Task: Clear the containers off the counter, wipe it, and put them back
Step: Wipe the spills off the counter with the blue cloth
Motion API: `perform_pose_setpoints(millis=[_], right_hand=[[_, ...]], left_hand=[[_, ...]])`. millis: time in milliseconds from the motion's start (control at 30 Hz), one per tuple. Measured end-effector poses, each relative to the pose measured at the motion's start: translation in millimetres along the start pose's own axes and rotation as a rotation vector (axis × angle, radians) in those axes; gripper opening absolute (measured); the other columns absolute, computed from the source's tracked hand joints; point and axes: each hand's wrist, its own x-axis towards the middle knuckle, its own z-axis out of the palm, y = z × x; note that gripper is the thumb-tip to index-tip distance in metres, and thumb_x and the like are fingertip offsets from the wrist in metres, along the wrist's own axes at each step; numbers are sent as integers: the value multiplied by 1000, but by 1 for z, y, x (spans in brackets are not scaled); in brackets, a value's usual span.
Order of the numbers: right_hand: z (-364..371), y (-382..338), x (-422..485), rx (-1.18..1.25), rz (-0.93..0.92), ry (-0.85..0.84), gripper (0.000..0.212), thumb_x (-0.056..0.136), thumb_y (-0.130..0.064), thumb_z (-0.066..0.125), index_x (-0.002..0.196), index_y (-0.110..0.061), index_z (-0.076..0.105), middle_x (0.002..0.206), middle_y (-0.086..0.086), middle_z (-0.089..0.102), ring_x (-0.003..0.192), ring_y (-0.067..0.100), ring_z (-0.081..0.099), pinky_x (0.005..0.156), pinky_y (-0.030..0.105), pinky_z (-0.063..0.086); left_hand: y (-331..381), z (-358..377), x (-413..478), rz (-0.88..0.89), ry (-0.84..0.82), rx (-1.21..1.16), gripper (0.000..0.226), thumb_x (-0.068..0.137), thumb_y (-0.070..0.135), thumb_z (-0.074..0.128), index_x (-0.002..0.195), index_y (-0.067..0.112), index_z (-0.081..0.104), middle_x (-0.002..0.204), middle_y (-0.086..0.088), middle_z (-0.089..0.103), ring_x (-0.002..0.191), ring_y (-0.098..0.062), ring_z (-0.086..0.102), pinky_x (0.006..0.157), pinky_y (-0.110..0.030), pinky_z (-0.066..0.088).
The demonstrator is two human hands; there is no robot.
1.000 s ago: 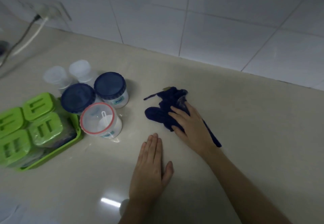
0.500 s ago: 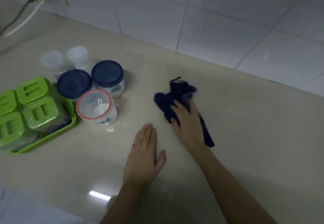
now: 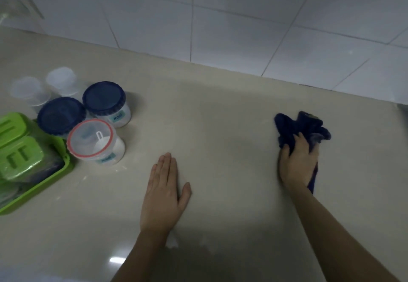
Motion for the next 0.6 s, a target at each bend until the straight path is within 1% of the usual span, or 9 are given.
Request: perform_pose_setpoints(millis=[33, 100, 200, 267, 333, 367, 433, 500, 600], right_hand=[[7, -18, -6, -51, 14, -7, 38, 93, -17, 46, 129, -4, 50, 138, 15, 52, 130, 36, 38, 115, 50, 22], [22, -55, -27, -77, -99, -56, 39, 93, -18, 48, 129, -4, 51, 137, 13, 54, 129, 35, 41, 116, 51, 21], [35, -89, -76, -129, -477, -180, 44, 91, -24, 52, 133, -10, 49, 139, 7, 52, 135, 32, 36, 117, 48, 20], [28, -75, -106, -105, -718, -292, 46, 90, -29, 54, 134, -14, 49, 142, 1, 50, 139, 32, 31, 116, 46, 24], [8, -33, -110, 10, -771, -363, 45, 92, -30, 52, 134, -17, 48, 145, -3, 46, 143, 29, 24, 117, 42, 23], [-3, -6, -109, 46, -745, -374, 44, 92, -29, 52, 134, -17, 48, 145, -4, 45, 143, 28, 23, 118, 40, 22], [-30, 45, -100, 58, -603, -345, 45, 93, -31, 48, 135, -17, 47, 145, -1, 45, 143, 25, 25, 117, 35, 23], [-51, 87, -87, 43, -385, -267, 47, 93, -34, 42, 137, -18, 44, 145, 2, 44, 141, 24, 29, 115, 32, 25], [-50, 89, -74, -2, -11, -92, 47, 93, -32, 38, 137, -14, 43, 143, 11, 46, 133, 29, 35, 114, 38, 27]], left_hand=[[0, 0, 0, -2, 1, -6, 71, 91, 43, 39, 146, 1, 28, 156, -14, 24, 147, -23, 17, 121, -37, 10], [1, -3, -1, -5, 0, -11, 71, 91, 42, 40, 146, 0, 29, 156, -15, 25, 146, -23, 18, 121, -36, 9], [4, -6, 0, 8, -9, 9, 71, 92, 43, 37, 148, 1, 24, 157, -15, 21, 147, -22, 14, 121, -31, 2], [4, -6, 0, -1, -12, 18, 71, 94, 45, 33, 149, 3, 20, 159, -13, 17, 148, -21, 11, 121, -28, -3], [4, -5, 0, 2, -17, 25, 71, 94, 45, 32, 149, 2, 21, 158, -14, 18, 147, -23, 13, 121, -29, -1], [4, -5, -1, 7, -17, 29, 71, 93, 45, 32, 148, 0, 23, 157, -16, 20, 147, -25, 15, 121, -31, 1], [2, -5, -1, 7, -8, 31, 71, 92, 44, 33, 146, -2, 27, 156, -18, 24, 146, -27, 18, 121, -33, 5], [3, -4, -1, 7, -6, 36, 71, 91, 44, 33, 145, -2, 29, 156, -18, 25, 146, -28, 19, 121, -35, 7], [2, -1, -1, 3, 0, 32, 71, 91, 44, 34, 145, -3, 30, 156, -18, 25, 146, -29, 20, 121, -37, 9]])
